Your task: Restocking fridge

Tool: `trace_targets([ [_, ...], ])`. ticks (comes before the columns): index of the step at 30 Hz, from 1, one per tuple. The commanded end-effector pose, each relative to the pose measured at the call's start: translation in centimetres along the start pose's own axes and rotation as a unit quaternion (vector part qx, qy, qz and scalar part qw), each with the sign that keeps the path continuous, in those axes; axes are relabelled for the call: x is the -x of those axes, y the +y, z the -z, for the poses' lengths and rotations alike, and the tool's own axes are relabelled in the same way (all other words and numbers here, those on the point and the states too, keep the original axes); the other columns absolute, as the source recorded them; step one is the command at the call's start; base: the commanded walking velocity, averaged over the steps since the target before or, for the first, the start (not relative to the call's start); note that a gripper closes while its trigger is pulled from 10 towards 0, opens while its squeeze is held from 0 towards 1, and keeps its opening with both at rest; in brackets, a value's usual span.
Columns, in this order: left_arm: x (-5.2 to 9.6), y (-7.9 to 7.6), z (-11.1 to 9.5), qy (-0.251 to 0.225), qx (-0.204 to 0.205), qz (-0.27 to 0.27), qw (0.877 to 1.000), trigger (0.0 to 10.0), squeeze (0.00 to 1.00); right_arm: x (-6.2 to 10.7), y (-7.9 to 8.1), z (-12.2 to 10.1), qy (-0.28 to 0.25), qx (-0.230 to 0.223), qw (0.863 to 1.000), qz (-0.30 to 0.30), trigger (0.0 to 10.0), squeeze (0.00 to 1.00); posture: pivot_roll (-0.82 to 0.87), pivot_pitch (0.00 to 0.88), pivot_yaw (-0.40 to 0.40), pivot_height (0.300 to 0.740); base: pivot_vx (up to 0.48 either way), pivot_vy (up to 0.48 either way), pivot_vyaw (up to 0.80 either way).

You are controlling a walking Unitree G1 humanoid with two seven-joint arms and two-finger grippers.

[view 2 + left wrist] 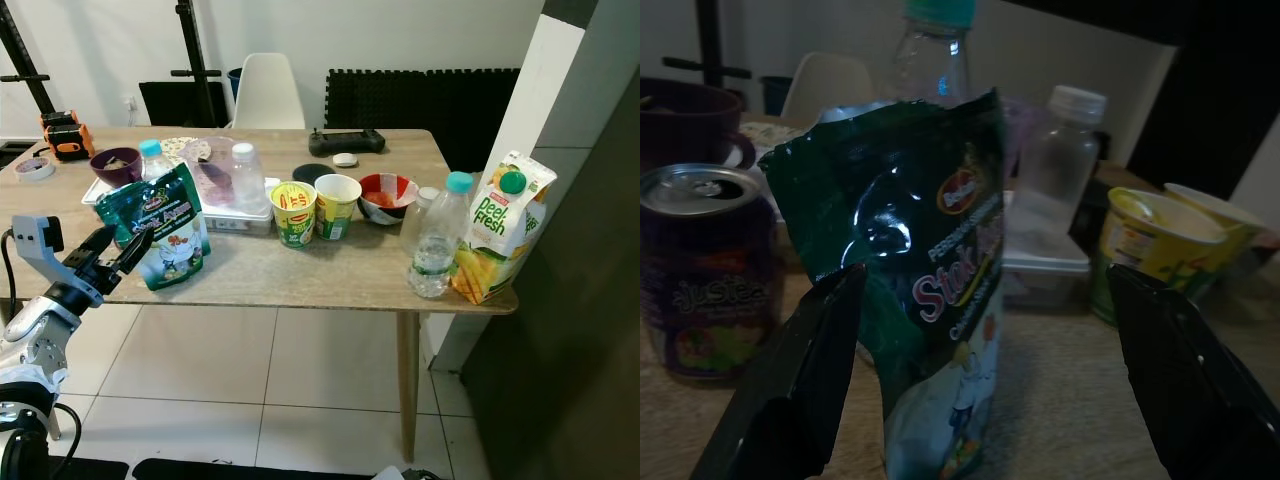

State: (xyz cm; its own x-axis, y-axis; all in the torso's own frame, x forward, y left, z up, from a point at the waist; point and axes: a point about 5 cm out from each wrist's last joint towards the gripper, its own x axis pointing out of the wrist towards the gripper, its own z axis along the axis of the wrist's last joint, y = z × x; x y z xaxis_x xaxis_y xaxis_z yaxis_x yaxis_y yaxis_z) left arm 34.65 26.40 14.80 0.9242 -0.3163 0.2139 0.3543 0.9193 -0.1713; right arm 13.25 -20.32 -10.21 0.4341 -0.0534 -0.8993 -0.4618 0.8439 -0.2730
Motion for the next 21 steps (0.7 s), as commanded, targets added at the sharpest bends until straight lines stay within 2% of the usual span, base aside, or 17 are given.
trace_targets([
  [1,-0.6,-1.0,0.9,0.013,0.008,0.012,1.000,10.0,0.00,0.0,0.4,0.2,-0.001,-0.002,1.000,-0.005,10.0,0.00,-0.14,0.073,0.047,0.740,0.000,0.000,0.00],
  [6,-1.0,-2.2,1.1,-0.003,0.031,0.057,0.998,10.0,0.00,0.1,0.4,0.3,0.000,-0.005,1.000,-0.002,10.0,0.00,-0.15,0.073,0.052,0.740,0.000,0.000,0.00],
  [8,-1.0,-2.8,0.9,-0.019,0.041,0.091,0.995,10.0,0.00,0.1,0.5,0.3,0.000,-0.007,1.000,-0.002,10.0,0.00,-0.15,0.071,0.050,0.740,0.000,0.000,0.00],
  [15,-0.7,-2.4,-0.3,-0.050,0.034,0.099,0.993,10.0,0.00,0.0,0.7,0.2,-0.002,-0.006,1.000,-0.005,10.0,0.00,-0.14,0.070,0.043,0.740,0.000,0.000,0.00],
  [19,-0.5,-2.2,-1.2,-0.067,0.019,0.097,0.993,10.0,0.00,0.0,0.7,0.0,-0.003,-0.003,1.000,-0.005,10.0,0.00,-0.13,0.071,0.037,0.740,0.000,0.000,0.00],
  [21,-0.2,-1.5,-2.4,-0.087,-0.001,0.080,0.993,10.0,0.00,0.0,0.5,-0.2,-0.005,0.001,1.000,-0.005,10.0,0.00,-0.12,0.071,0.031,0.740,0.000,0.000,0.00],
])
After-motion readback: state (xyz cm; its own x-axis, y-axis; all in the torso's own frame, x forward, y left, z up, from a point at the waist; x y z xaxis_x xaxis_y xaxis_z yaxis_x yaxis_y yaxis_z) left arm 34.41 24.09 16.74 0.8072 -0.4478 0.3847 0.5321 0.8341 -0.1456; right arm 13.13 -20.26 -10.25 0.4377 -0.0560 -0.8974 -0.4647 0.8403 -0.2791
